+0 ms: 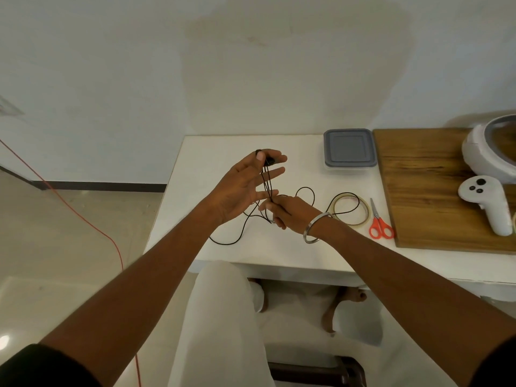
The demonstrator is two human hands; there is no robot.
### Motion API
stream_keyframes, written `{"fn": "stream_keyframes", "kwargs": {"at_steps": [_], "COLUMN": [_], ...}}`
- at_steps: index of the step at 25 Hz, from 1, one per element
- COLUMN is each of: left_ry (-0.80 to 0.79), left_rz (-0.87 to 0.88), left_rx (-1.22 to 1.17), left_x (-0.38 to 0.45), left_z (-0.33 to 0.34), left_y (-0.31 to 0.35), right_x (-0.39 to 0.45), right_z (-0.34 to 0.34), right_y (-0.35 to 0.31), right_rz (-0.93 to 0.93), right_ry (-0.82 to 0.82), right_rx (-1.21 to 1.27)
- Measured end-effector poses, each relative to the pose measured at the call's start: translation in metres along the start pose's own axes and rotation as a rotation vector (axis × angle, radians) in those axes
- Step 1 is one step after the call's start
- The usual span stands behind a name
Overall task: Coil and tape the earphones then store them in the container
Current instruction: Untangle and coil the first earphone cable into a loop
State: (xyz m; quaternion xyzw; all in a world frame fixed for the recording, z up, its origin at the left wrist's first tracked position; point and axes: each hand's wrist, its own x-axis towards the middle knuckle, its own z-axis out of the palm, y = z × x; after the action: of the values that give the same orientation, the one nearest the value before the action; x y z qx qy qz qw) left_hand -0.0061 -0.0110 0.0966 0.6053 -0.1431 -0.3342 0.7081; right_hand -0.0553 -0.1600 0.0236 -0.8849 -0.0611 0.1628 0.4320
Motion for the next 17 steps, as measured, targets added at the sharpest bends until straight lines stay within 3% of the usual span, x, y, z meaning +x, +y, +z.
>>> {"fn": "stream_keyframes", "kwargs": {"at_steps": [5, 12, 17], "left_ry": [0.079, 0.048, -0.02], "left_rz": [0.042, 0.19, 0.082], "left_rx": [0.37, 1.016, 1.111], "left_x": [0.005, 0.011, 0.01], "left_z": [-0.005, -0.032, -0.044], "left_y": [-0.004, -0.033, -0.044], "right_x": [-0.002, -0.004, -0.005], "right_z": [0.0, -0.018, -0.028], "right_y": [-0.004, -0.007, -0.002], "right_rz": [-0.044, -0.076, -0.11], "right_ry": [-0.037, 0.047, 0.12], "right_rx": [-0.046, -0.015, -0.006]}}
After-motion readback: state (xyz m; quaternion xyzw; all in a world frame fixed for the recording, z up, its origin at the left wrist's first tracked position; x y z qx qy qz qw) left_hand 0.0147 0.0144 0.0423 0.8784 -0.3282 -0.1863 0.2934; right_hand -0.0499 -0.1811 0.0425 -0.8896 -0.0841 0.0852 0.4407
